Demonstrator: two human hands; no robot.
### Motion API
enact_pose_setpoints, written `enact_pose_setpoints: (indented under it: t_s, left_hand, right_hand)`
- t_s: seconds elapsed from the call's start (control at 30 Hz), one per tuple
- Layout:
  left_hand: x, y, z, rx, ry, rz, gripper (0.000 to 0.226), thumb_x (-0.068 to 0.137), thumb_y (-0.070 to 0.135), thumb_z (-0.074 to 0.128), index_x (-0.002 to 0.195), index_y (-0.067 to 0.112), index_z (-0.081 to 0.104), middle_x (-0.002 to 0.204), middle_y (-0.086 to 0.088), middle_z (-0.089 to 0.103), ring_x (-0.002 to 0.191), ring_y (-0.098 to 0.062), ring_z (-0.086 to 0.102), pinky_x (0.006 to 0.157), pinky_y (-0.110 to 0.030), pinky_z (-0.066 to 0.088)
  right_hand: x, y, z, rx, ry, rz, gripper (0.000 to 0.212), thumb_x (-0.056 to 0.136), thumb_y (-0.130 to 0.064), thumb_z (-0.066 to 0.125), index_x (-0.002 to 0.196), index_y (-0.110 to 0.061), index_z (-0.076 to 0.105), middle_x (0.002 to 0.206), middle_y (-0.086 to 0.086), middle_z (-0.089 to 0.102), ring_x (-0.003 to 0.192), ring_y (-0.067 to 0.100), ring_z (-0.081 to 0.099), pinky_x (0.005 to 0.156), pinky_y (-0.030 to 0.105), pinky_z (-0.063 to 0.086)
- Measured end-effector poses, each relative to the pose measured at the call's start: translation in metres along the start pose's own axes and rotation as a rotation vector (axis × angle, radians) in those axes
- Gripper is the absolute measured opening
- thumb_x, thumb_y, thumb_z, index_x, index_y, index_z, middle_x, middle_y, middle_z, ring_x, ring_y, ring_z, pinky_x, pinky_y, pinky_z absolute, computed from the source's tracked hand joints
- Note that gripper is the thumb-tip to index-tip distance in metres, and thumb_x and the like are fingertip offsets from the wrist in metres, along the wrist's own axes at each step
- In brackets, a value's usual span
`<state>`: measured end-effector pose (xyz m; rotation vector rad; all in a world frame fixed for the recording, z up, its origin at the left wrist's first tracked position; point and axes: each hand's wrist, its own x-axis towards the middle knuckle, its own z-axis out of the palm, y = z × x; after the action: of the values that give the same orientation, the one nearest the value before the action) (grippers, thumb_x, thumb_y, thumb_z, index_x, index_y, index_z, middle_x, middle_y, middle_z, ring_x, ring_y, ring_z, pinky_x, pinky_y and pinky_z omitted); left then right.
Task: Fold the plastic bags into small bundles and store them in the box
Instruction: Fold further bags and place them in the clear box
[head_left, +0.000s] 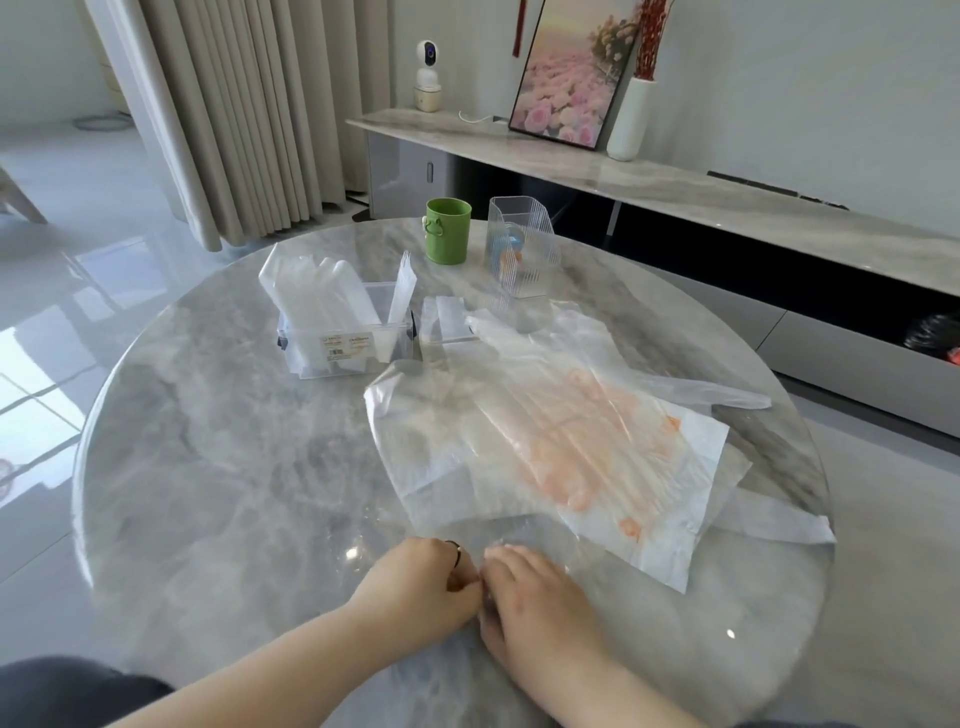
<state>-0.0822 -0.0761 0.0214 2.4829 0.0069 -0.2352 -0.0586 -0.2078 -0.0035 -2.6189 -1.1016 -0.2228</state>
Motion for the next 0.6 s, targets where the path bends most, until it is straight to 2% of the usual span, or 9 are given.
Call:
enact_pose_setpoints:
  t_s: [0.07, 0.1, 0.2, 0.27, 0.37, 0.43, 0.5, 0.53, 0.6]
  left_hand:
    - [-0.004, -0.005, -0.003, -0.044, 0.019, 0.065, 0.015, 0.083, 0.027, 0.049, 0.080, 0.028, 0.064, 0.069, 0.017, 0.050, 0.068, 0.000, 0.049, 0.063, -0.009, 0.037]
    - [-0.005, -0.010, -0.006, 0.048, 0.052, 0.155, 0.023, 0.080, 0.029, 0.047, 0.092, 0.030, 0.067, 0.077, 0.023, 0.051, 0.078, 0.002, 0.050, 0.071, -0.008, 0.039]
    - [-0.005, -0.028, -0.023, 0.331, 0.109, 0.301, 0.042, 0.054, 0.041, 0.048, 0.091, 0.041, 0.068, 0.094, 0.025, 0.061, 0.090, 0.006, 0.053, 0.081, -0.009, 0.042]
    - [-0.003, -0.037, -0.030, 0.499, 0.088, 0.245, 0.054, 0.045, 0.043, 0.058, 0.097, 0.038, 0.068, 0.101, 0.016, 0.067, 0.089, -0.001, 0.065, 0.081, -0.017, 0.049]
    - [0.000, -0.049, -0.031, 0.497, 0.045, 0.196, 0.057, 0.056, 0.033, 0.068, 0.113, 0.029, 0.065, 0.118, 0.006, 0.064, 0.105, -0.012, 0.064, 0.097, -0.033, 0.037]
    - [-0.002, -0.043, -0.035, 0.577, 0.066, 0.209, 0.055, 0.059, 0.035, 0.062, 0.114, 0.031, 0.063, 0.120, 0.010, 0.061, 0.106, -0.007, 0.062, 0.098, -0.029, 0.038]
    - [0.000, -0.047, -0.034, 0.524, 0.084, 0.226, 0.057, 0.080, 0.025, 0.054, 0.136, 0.033, 0.041, 0.142, 0.019, 0.029, 0.134, -0.003, 0.034, 0.113, -0.023, 0.013]
    - [0.002, -0.054, -0.032, 0.535, 0.077, 0.225, 0.059, 0.088, 0.022, 0.047, 0.142, 0.035, 0.027, 0.145, 0.024, 0.014, 0.141, -0.001, 0.015, 0.112, -0.019, -0.002]
    - [0.005, -0.062, -0.031, 0.462, 0.034, 0.206, 0.058, 0.090, 0.027, 0.043, 0.143, 0.038, 0.021, 0.149, 0.025, 0.012, 0.142, 0.001, 0.004, 0.105, -0.016, -0.013]
  right_hand:
    - [-0.002, 0.003, -0.001, 0.008, -0.015, 0.025, 0.031, 0.062, -0.030, 0.036, 0.059, -0.024, 0.065, 0.069, -0.016, 0.066, 0.066, 0.001, 0.066, 0.061, 0.009, 0.046]
    - [-0.004, 0.006, -0.002, 0.032, -0.027, 0.043, 0.028, 0.062, -0.029, 0.036, 0.058, -0.025, 0.064, 0.069, -0.017, 0.066, 0.066, 0.000, 0.066, 0.059, 0.008, 0.045]
    - [-0.015, 0.023, -0.008, 0.209, -0.129, 0.072, 0.010, 0.062, -0.027, 0.037, 0.054, -0.024, 0.041, 0.076, -0.011, 0.067, 0.070, 0.005, 0.067, 0.055, 0.010, 0.043]
    - [-0.023, 0.034, -0.016, 0.343, -0.195, 0.135, 0.012, 0.065, -0.033, 0.032, 0.064, -0.022, 0.037, 0.095, -0.007, 0.068, 0.092, 0.002, 0.062, 0.068, 0.009, 0.040]
    - [-0.042, 0.044, -0.026, 0.510, -0.247, 0.227, 0.014, 0.064, -0.044, 0.032, 0.064, -0.047, 0.045, 0.101, -0.026, 0.058, 0.107, -0.021, 0.046, 0.079, 0.001, 0.036]
    - [-0.047, 0.046, -0.031, 0.592, -0.246, 0.301, 0.016, 0.062, -0.042, 0.037, 0.056, -0.051, 0.049, 0.094, -0.030, 0.056, 0.105, -0.027, 0.043, 0.080, -0.002, 0.037]
    - [-0.051, 0.048, -0.035, 0.705, -0.224, 0.434, 0.019, 0.071, -0.022, 0.053, 0.057, -0.035, 0.057, 0.091, -0.022, 0.061, 0.095, -0.023, 0.052, 0.077, -0.001, 0.038]
    - [-0.052, 0.052, -0.039, 0.775, -0.196, 0.500, 0.023, 0.076, -0.008, 0.056, 0.061, -0.024, 0.061, 0.085, -0.015, 0.063, 0.082, -0.017, 0.057, 0.073, 0.000, 0.038]
    - [-0.053, 0.061, -0.046, 0.868, -0.120, 0.616, 0.017, 0.082, 0.001, 0.055, 0.066, -0.001, 0.058, 0.070, -0.001, 0.055, 0.058, -0.002, 0.047, 0.060, 0.007, 0.034]
